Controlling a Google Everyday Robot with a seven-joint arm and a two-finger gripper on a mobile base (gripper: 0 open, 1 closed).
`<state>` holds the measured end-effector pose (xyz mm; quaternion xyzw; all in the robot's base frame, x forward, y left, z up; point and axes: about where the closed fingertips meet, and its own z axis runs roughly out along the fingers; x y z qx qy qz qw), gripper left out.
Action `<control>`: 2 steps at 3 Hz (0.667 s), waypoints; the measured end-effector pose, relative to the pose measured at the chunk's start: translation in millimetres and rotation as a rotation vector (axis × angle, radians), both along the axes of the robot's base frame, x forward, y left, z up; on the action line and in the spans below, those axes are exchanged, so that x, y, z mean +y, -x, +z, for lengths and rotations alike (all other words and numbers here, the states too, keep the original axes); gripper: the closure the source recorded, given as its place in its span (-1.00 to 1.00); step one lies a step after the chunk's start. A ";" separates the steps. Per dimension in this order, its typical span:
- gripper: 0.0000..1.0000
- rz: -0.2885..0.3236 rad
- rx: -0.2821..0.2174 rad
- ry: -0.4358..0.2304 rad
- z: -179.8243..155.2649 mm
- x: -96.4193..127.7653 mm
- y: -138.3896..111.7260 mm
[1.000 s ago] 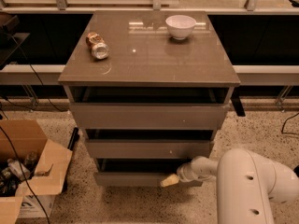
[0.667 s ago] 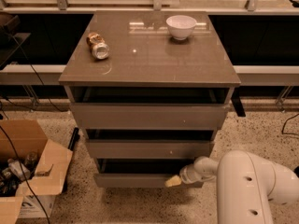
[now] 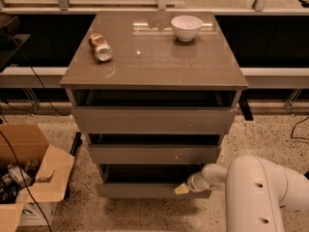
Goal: Open bottom drawer
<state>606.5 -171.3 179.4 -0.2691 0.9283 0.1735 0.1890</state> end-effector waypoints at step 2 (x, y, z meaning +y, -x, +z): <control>-1.00 0.002 0.003 -0.001 -1.4 1.8 1.3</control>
Offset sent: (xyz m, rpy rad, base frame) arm 0.0000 0.0000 0.0002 0.0000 0.0000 0.0000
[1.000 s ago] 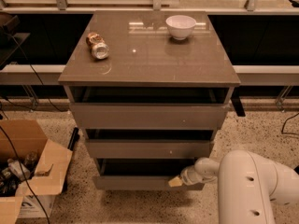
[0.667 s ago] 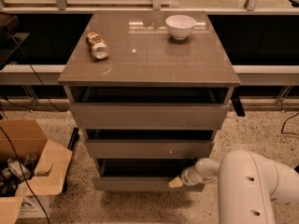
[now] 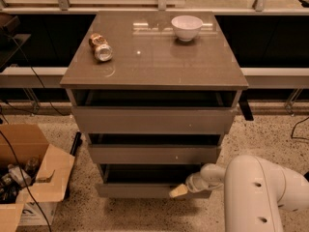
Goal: Open bottom drawer
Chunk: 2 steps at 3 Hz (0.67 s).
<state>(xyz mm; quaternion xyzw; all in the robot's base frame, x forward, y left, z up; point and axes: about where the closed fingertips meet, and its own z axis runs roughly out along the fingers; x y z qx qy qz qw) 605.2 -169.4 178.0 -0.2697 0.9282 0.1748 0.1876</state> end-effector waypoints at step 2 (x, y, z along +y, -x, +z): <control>-1.00 0.331 0.093 0.124 -3.4 19.7 28.8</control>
Offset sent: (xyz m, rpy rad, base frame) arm -0.0518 0.0293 -0.0060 -0.2473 0.1754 0.6071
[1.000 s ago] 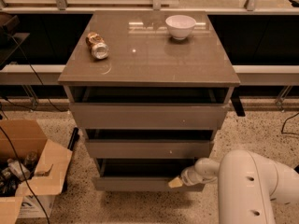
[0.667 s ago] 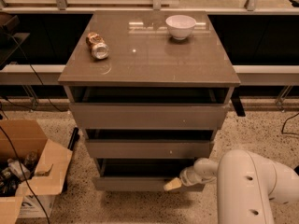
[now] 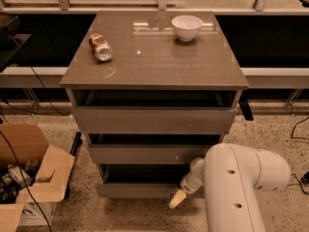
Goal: Open bottom drawer
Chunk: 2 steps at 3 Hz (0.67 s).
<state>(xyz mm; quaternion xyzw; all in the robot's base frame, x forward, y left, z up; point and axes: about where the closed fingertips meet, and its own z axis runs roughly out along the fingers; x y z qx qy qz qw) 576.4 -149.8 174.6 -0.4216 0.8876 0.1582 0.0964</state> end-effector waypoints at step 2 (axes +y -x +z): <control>-0.17 0.273 0.139 0.060 -10.2 -9.3 53.9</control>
Offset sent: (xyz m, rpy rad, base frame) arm -0.1085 -0.0232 -0.0033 -0.0830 0.2238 0.4437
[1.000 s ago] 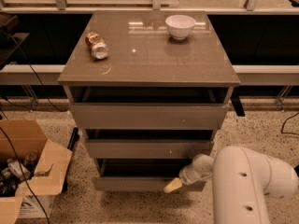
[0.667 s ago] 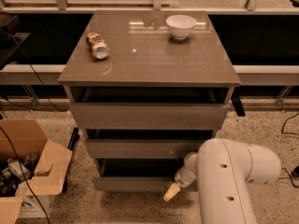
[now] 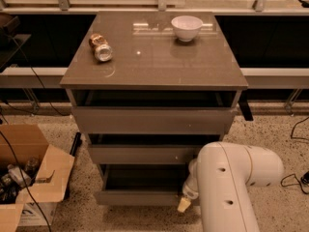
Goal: Open bottom drawer
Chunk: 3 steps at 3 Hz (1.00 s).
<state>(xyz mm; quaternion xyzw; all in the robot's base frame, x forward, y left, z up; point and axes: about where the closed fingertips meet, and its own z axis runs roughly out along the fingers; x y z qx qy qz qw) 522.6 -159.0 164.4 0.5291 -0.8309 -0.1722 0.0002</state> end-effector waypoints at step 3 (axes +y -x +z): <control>-0.64 -0.045 0.088 -0.166 6.1 -1.2 73.2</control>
Offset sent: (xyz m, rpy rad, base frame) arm -0.1546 -0.0125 0.0251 0.3466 0.1777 -0.0787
